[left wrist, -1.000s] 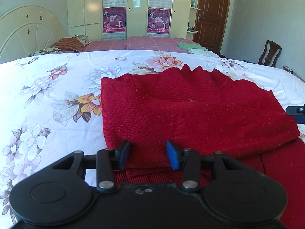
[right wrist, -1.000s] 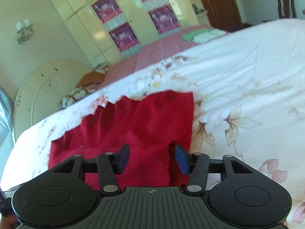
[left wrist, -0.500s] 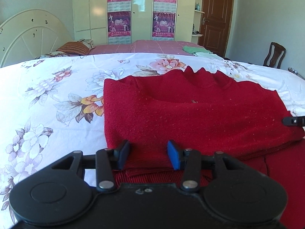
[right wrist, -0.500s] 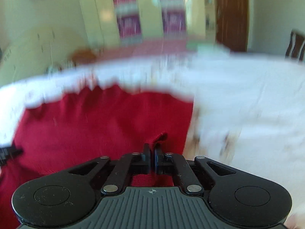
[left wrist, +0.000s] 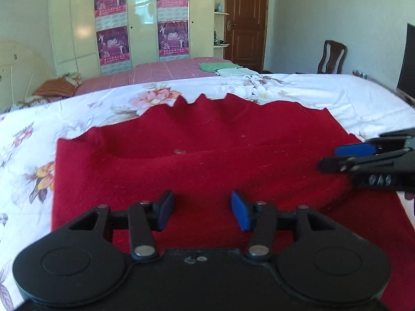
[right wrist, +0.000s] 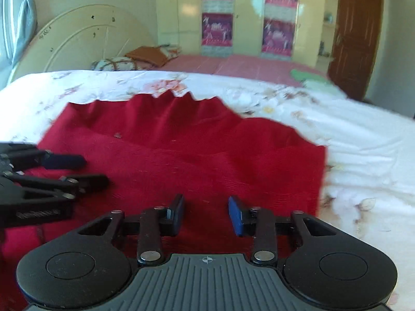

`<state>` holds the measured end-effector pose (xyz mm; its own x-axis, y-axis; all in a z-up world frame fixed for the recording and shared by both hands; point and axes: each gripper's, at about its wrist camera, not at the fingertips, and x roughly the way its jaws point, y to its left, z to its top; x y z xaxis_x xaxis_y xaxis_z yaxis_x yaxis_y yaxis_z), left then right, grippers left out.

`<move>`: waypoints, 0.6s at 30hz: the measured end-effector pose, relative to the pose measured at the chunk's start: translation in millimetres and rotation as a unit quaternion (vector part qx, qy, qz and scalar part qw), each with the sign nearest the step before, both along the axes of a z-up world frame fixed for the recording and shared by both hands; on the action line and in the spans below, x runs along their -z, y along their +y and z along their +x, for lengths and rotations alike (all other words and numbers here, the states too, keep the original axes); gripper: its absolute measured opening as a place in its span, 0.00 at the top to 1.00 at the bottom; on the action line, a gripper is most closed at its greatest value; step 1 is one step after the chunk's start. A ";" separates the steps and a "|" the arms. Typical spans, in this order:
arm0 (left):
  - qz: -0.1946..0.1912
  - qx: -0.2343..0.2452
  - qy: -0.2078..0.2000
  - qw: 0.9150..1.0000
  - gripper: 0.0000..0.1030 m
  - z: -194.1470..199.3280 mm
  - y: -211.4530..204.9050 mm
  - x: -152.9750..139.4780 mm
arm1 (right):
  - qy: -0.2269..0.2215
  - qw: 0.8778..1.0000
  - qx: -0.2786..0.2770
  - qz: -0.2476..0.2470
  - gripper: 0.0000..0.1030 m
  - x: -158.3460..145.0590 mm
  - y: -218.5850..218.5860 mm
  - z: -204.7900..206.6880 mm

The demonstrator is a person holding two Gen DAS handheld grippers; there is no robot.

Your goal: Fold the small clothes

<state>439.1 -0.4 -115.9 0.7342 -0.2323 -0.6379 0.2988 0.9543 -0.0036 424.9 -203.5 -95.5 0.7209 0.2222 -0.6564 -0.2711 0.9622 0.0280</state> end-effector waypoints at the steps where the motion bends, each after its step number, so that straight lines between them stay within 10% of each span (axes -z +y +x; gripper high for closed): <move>1: -0.001 -0.010 0.001 1.000 0.51 0.3 11.0 -1.3 | -0.004 1.000 0.026 -0.005 0.64 2.1 -10.2 -0.6; 18: -0.013 -0.056 0.025 0.998 0.50 92.4 76.8 -5.5 | 0.036 0.995 0.084 0.048 0.66 -0.4 -70.5 63.0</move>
